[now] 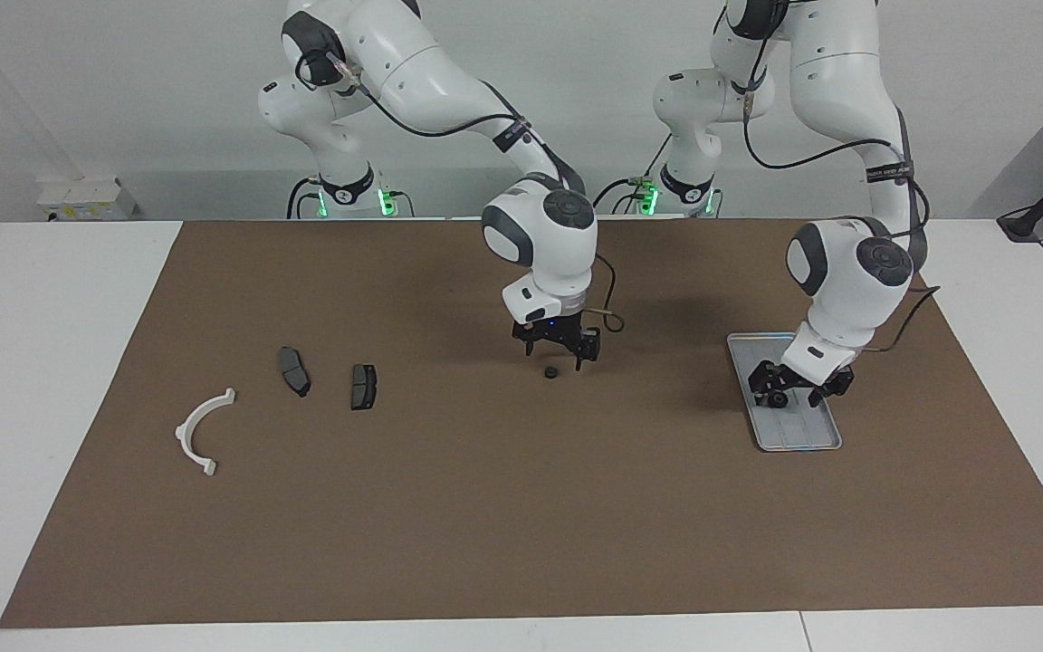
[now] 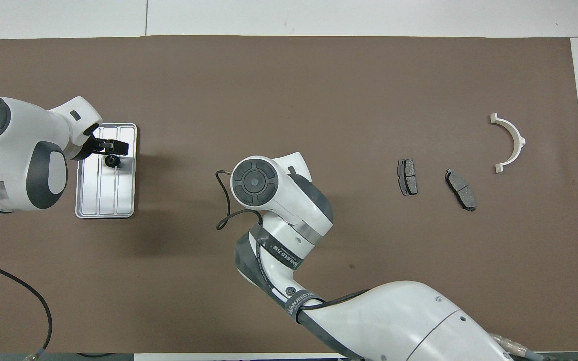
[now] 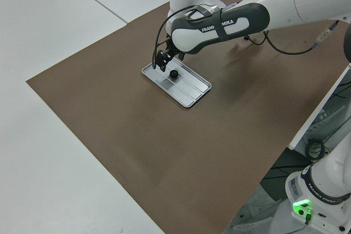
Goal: Place bearing gear from tray to pile
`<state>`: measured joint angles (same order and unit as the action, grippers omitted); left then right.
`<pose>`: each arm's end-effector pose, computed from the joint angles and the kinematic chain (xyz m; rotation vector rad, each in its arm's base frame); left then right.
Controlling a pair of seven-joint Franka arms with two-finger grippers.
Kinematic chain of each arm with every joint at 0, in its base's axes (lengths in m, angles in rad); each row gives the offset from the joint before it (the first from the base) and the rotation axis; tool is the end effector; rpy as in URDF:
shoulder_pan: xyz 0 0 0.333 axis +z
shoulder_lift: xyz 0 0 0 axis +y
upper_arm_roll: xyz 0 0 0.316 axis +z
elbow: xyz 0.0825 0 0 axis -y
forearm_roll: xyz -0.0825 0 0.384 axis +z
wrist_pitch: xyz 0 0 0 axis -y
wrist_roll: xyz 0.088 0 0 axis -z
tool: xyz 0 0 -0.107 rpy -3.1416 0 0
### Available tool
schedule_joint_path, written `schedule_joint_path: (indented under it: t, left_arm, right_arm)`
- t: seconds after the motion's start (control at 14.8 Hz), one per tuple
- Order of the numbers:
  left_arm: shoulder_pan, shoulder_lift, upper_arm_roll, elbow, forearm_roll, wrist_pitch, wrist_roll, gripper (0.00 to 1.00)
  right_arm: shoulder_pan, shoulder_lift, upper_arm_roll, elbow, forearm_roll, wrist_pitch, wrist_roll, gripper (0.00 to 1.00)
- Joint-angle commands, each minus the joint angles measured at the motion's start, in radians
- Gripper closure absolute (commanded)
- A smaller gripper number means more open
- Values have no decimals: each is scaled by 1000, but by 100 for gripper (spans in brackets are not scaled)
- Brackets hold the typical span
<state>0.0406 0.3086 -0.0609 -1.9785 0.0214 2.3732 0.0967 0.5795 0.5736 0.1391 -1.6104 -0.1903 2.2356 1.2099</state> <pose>0.6152 -0.0107 0.3204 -3.1317 0.2008 -0.1363 0.5361 0.4441 0.3010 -3.0707 0.6262 -0.1539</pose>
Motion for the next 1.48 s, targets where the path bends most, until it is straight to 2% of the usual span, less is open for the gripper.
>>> schedule_joint_path:
  t: [0.0,0.34,0.54,0.67,0.74,0.81,1.01,1.08,1.28,1.42]
  left_arm:
    - [19,-13,-2,-37,-8,29,20,4]
    - [15,-14,-2,-80,-8,43,14,7]
    - [10,-20,-2,-105,-8,44,8,9]
    - [8,-20,-2,-106,-8,43,6,11]
    - [5,-20,-2,-106,-8,44,6,18]
    - [4,-20,-2,-106,-8,44,5,34]
    - [4,-20,-2,-103,-8,44,6,94]
    - [4,-19,-2,-103,-8,44,6,100]
    - [2,-17,-4,-92,-8,41,8,100]
    - [2,-19,-5,-45,-8,9,12,100]
  right_arm:
    - [-18,23,1,44,-34,-22,11,0]
    - [-47,29,5,30,-14,13,5,0]
    - [-44,29,8,26,66,4,-62,0]
    - [-41,29,8,26,72,-1,-84,0]
    - [-38,29,10,24,72,-2,-87,0]
    - [-38,29,10,12,72,1,-105,0]
    - [-37,28,8,-11,74,13,-132,5]
    - [-35,28,10,-16,74,15,-132,5]
    - [-36,26,11,-11,78,-8,-132,5]
    - [-38,26,13,-2,91,-22,-132,10]
